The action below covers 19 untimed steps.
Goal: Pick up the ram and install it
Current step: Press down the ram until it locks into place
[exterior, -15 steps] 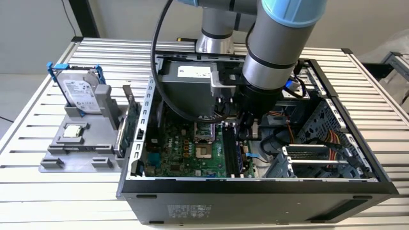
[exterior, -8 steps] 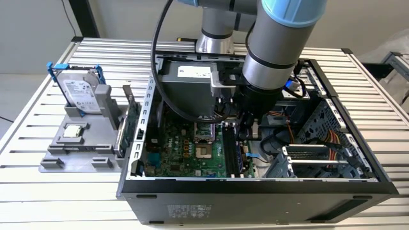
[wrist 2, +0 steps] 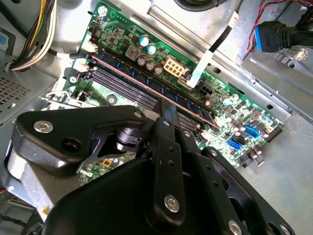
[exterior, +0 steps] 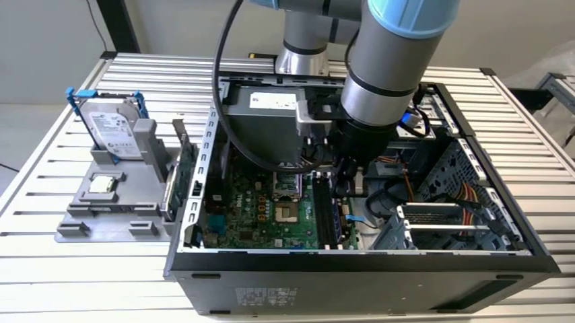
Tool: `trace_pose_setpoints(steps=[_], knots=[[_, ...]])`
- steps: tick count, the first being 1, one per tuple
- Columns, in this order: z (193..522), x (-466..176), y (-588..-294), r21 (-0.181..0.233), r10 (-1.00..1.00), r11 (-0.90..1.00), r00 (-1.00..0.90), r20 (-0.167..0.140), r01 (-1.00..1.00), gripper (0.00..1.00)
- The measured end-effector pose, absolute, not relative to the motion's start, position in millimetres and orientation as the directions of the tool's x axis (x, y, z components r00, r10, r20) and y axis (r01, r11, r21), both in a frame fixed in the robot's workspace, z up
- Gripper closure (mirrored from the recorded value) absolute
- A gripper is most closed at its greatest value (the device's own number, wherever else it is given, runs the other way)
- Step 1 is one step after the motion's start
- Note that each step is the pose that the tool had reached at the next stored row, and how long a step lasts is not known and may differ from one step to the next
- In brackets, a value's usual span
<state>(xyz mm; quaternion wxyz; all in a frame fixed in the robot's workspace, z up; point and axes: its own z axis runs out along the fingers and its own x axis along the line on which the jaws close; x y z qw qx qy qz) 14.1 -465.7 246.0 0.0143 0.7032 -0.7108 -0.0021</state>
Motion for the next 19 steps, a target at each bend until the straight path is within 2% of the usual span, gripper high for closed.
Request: trace_pose_setpoints(steps=[19], knots=[[246.0,14.5,-465.7,0.023,-0.999,-0.033,0.033,0.017,-0.999,1.00]])
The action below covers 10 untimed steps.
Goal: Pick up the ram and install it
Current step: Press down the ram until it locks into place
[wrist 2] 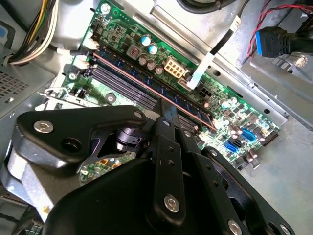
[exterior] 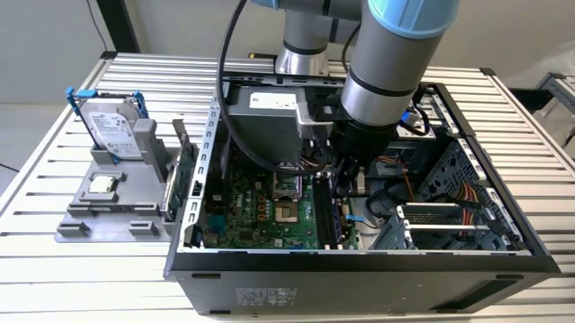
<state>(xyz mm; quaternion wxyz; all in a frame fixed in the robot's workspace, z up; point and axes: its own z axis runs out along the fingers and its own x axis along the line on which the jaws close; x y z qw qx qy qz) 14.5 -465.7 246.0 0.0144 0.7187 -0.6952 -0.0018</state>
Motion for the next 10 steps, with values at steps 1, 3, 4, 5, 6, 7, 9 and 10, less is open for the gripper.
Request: trace_pose_setpoints(steps=[1,3,4,5,6,7,9,10], knots=[[246.0,14.6,-465.7,0.023,-0.999,-0.037,0.037,0.018,-0.999,1.00],[245.8,14.7,-465.7,0.023,-0.999,-0.045,0.045,0.018,-0.999,1.00],[245.7,14.7,-465.7,0.023,-0.999,-0.049,0.049,0.017,-0.999,1.00],[245.6,14.7,-465.7,0.023,-0.998,-0.052,0.052,0.017,-0.998,1.00],[245.4,14.7,-465.7,0.023,-0.998,-0.052,0.053,0.017,-0.998,1.00],[245.0,14.7,-465.7,0.023,-0.998,-0.052,0.053,0.017,-0.998,1.00],[244.0,14.7,-465.7,0.023,-0.998,-0.052,0.053,0.017,-0.998,1.00],[243.2,14.7,-465.7,0.023,-0.998,-0.052,0.053,0.017,-0.998,1.00]])
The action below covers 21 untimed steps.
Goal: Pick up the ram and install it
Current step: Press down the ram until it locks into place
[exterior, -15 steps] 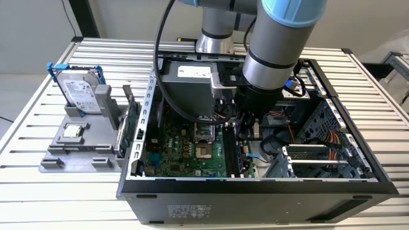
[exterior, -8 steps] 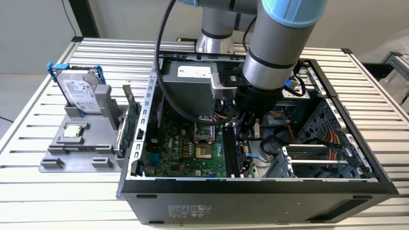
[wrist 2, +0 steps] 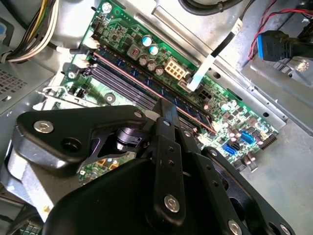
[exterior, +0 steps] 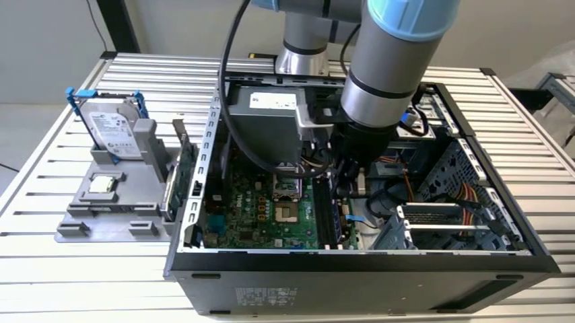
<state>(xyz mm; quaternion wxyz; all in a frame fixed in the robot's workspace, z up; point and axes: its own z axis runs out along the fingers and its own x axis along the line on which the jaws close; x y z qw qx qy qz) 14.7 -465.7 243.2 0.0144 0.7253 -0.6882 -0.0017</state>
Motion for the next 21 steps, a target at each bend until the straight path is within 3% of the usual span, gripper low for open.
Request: trace_pose_setpoints(steps=[21], knots=[[232.8,14.9,-465.7,0.023,-0.998,-0.052,0.053,0.017,-0.998,1.00]])
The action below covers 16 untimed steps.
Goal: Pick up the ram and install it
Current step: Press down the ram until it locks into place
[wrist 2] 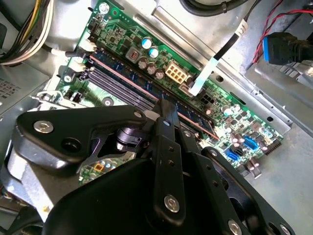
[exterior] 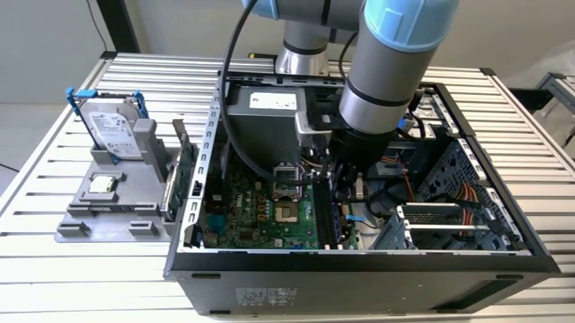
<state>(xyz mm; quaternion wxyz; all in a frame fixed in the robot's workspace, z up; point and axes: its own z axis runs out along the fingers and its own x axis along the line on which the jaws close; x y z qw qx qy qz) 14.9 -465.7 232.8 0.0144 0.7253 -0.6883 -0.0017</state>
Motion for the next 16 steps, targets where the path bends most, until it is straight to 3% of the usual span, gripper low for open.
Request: trace_pose_setpoints(steps=[16], knots=[[228.7,16.6,-465.7,0.024,-0.999,-0.034,0.034,0.017,-0.999,1.00]])
